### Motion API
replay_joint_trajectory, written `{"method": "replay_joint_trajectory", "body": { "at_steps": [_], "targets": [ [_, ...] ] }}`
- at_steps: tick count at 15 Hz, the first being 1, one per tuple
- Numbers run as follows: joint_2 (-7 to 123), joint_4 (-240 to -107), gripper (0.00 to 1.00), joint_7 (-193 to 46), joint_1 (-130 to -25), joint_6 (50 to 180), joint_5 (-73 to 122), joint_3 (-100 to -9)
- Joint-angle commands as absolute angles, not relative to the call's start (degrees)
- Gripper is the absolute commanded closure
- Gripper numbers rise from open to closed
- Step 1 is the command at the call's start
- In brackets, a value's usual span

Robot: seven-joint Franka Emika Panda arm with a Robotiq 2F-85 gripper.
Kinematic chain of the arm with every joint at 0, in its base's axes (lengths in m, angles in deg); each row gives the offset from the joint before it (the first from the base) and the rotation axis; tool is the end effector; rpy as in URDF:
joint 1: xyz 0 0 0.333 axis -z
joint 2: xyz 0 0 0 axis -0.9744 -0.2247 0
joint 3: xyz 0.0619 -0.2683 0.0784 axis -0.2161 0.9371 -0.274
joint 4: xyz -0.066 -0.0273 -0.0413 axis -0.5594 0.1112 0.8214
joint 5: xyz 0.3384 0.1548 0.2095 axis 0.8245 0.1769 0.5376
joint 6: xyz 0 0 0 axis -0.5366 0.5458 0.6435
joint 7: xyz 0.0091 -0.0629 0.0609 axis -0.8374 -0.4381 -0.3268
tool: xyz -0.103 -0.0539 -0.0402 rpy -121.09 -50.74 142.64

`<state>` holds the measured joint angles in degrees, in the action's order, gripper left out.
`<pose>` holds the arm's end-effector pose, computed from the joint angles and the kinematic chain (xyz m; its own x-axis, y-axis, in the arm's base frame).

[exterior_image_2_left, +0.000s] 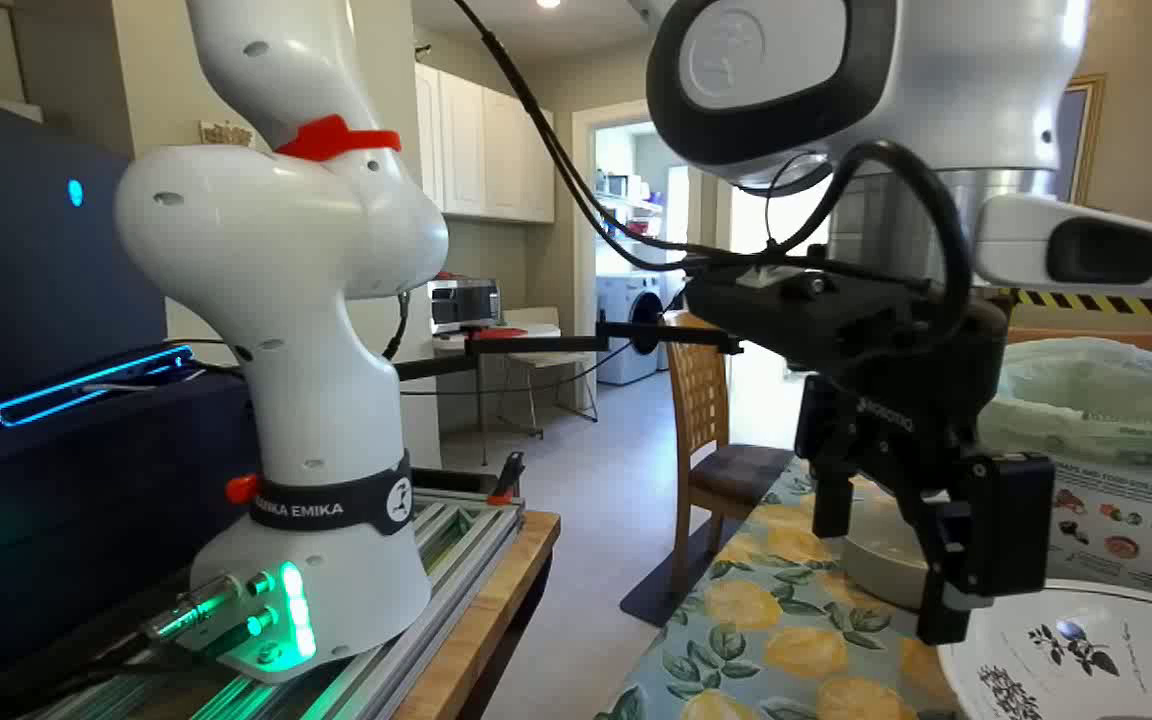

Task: Remove the green cloth from the plate and put it on the table

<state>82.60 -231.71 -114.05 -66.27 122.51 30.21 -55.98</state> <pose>0.4353 -0.1024 0.2228 0.9374 0.3478 0.0145 0.3481 -0.9367 -0.0379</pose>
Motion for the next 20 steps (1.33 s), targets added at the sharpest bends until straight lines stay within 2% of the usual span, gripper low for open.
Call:
{"method": "replay_joint_trajectory", "body": {
  "at_steps": [1, 20],
  "targets": [
    [82.67, -231.68, 0.00, -113.54, -68.69, 122.40, 29.58, -53.51],
    [82.16, -232.09, 0.00, -113.37, -69.73, 122.94, 30.51, -52.55]
  ]
}}
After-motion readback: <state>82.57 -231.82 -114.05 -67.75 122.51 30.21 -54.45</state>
